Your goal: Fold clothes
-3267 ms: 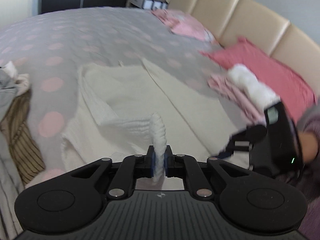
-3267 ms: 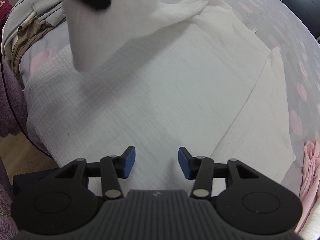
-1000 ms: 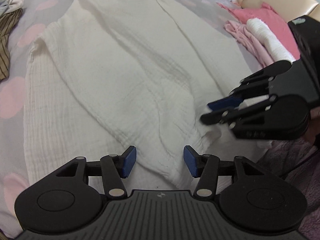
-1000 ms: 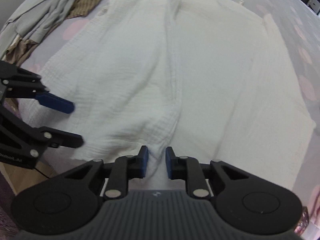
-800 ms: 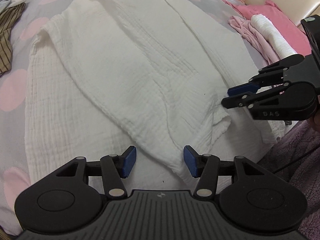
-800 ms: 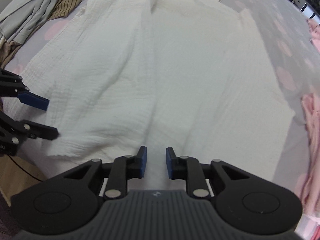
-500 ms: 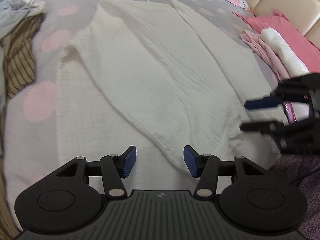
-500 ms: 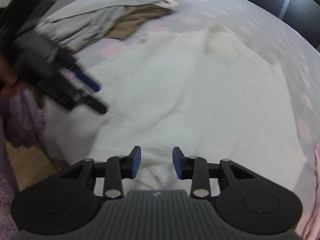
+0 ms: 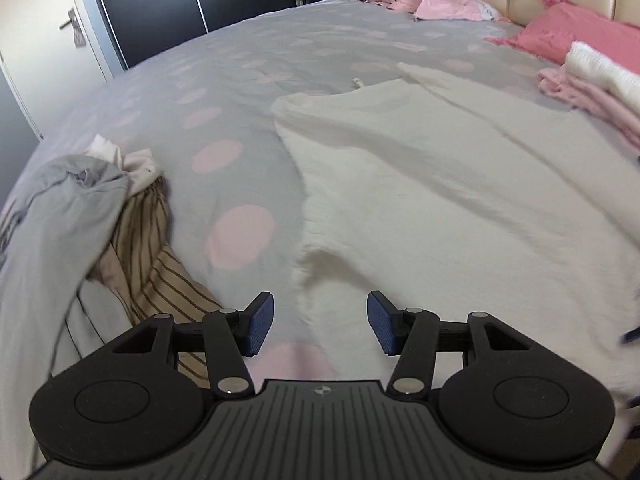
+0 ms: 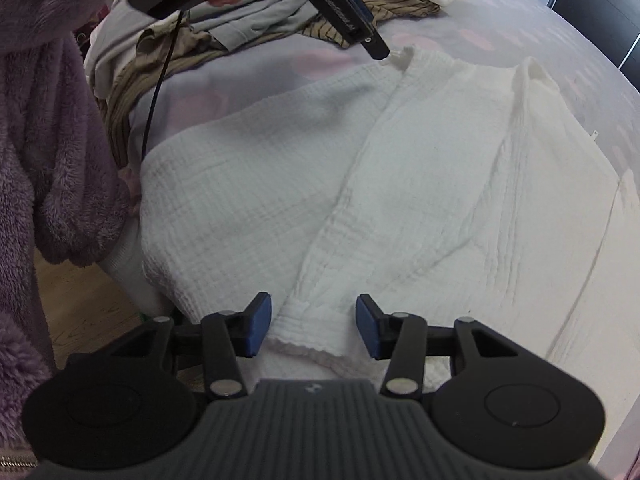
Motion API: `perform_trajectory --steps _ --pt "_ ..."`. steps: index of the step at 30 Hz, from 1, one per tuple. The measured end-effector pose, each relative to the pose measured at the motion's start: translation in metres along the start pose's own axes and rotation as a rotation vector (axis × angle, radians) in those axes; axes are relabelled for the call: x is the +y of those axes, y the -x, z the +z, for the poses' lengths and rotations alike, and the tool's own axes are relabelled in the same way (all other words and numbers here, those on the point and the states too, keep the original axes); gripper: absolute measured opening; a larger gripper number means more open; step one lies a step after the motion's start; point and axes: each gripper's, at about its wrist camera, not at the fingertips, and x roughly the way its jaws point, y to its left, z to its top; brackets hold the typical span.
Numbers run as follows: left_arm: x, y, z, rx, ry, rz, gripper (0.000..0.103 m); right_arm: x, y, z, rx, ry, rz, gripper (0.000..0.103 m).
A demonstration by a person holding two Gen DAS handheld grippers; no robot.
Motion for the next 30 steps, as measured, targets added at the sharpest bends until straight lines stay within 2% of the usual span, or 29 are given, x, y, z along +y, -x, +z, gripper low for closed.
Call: perform_trajectory --steps 1,3,4,6,7,10,11,14,19,24,30 --pt "0.002 -0.007 -0.001 -0.003 -0.021 0.008 0.05 0.0 -0.003 -0.001 0.006 -0.002 -0.005 0.048" --pt "0.004 -0.018 -0.001 -0.019 -0.053 0.027 0.043 0.001 -0.007 -0.004 0.02 -0.014 -0.019 0.044" --pt "0.004 -0.023 0.0 -0.028 -0.069 0.037 0.04 0.001 -0.008 -0.005 0.023 -0.015 -0.028 0.036" --pt "0.005 -0.03 0.002 -0.041 -0.081 0.013 0.032 0.002 -0.008 -0.007 0.02 -0.005 -0.053 0.027" --pt "0.002 -0.03 0.003 -0.058 -0.096 0.007 0.032 0.003 -0.007 -0.007 0.015 0.001 -0.063 0.021" --pt "-0.005 -0.031 0.006 -0.096 -0.133 0.002 0.017 0.001 0.002 -0.005 0.001 -0.018 -0.071 0.019" --pt "-0.003 -0.032 0.009 -0.091 -0.108 0.005 0.011 0.0 0.006 -0.003 -0.004 -0.03 -0.069 0.019" --pt "0.013 -0.031 0.014 -0.088 0.013 -0.013 0.008 -0.002 0.023 0.006 -0.033 -0.08 -0.029 0.019" --pt "0.055 -0.032 0.011 -0.094 0.221 -0.06 0.007 0.009 0.051 0.032 -0.112 -0.115 0.073 0.018" --pt "0.083 -0.035 0.004 -0.096 0.381 -0.11 0.007 0.03 0.047 0.07 -0.12 -0.12 0.148 0.018" --pt "0.09 -0.043 -0.002 -0.079 0.412 -0.12 0.007 0.055 0.011 0.094 -0.05 -0.145 0.187 0.018"
